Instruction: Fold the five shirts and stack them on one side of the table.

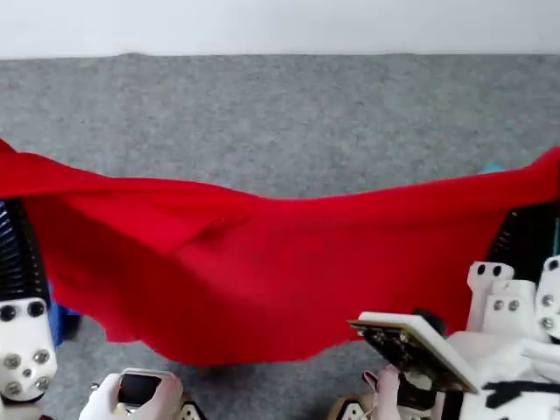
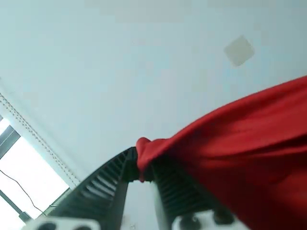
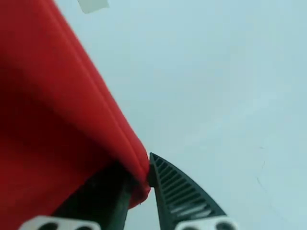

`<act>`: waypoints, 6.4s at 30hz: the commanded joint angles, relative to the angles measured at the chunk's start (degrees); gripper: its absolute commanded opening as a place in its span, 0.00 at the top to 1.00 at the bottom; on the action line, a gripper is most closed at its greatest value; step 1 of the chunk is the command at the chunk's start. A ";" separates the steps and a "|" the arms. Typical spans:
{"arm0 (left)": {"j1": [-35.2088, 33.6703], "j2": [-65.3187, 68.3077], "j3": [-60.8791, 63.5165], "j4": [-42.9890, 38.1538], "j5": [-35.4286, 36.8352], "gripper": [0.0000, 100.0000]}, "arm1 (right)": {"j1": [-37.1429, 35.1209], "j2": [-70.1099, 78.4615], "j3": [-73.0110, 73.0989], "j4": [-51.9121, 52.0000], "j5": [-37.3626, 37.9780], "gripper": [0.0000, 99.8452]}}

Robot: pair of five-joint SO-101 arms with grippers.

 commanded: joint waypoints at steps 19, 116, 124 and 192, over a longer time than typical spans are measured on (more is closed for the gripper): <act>-2.55 14.24 49.54 -27.34 -1.05 1.00 | -6.73 0.22 52.92 -33.19 4.84 0.99; -1.41 3.34 100.70 -3.96 -1.85 1.00 | -6.73 26.33 67.34 -37.85 8.97 0.99; -1.32 3.16 106.51 -7.91 -1.85 1.00 | -5.14 26.51 67.52 -37.85 8.97 0.99; -4.48 96.70 -7.43 1.32 14.33 0.99 | 4.97 7.78 61.98 -12.79 -22.86 0.99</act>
